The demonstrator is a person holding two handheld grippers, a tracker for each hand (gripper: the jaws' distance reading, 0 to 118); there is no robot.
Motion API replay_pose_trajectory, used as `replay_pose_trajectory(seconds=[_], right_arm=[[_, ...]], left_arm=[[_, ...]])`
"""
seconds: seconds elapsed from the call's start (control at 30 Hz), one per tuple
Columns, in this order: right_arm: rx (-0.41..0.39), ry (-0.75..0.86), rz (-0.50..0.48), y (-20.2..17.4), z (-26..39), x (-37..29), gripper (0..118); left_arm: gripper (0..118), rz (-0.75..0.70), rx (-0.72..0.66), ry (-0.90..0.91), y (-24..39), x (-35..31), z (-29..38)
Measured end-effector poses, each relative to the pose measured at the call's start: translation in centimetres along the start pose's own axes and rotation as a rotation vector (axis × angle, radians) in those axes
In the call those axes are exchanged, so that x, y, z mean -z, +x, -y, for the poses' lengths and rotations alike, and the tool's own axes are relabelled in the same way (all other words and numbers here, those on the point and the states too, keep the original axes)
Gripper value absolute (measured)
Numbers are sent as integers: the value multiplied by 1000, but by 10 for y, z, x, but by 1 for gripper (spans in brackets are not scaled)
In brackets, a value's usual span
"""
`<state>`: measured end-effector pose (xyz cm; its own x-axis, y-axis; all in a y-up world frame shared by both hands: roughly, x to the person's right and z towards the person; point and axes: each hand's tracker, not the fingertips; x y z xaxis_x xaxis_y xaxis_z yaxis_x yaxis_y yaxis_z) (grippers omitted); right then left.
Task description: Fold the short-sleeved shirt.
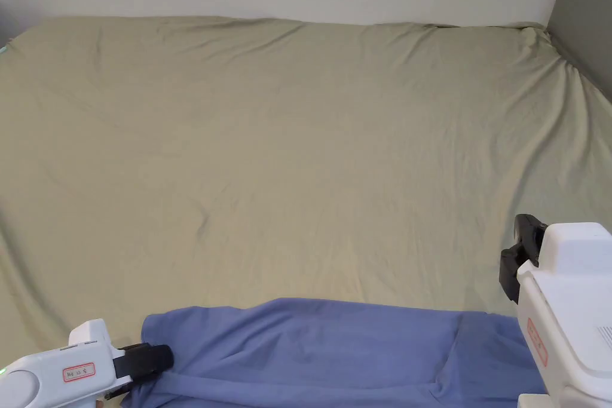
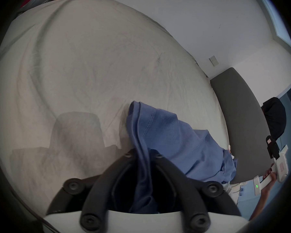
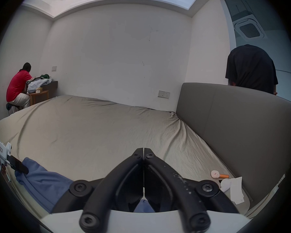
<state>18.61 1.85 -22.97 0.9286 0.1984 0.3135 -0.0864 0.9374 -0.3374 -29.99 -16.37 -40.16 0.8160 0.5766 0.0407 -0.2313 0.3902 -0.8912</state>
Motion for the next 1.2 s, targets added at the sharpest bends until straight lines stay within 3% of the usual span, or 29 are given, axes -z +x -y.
replay_pose_trajectory(seconds=[0.17,0.37,0.63,0.77,0.97,1.2], right_arm=[[6,3,5,6,-3,-2,2],[10,31,6,12,-10,-6,2],[22,51,-5,19,-8,-14,2],[29,51,-10,23,-6,-17,2],[45,57,-16,29,-2,-23,2],[53,61,6,46,1,-33,2]], left_arm=[[6,-73,106,85,20,-17,0],[4,-74,122,147,30,-65,-22],[4,-248,169,196,42,-105,-28],[4,-291,291,174,88,-94,-13],[4,-159,437,103,180,-54,19],[4,-78,523,-27,239,27,56]])
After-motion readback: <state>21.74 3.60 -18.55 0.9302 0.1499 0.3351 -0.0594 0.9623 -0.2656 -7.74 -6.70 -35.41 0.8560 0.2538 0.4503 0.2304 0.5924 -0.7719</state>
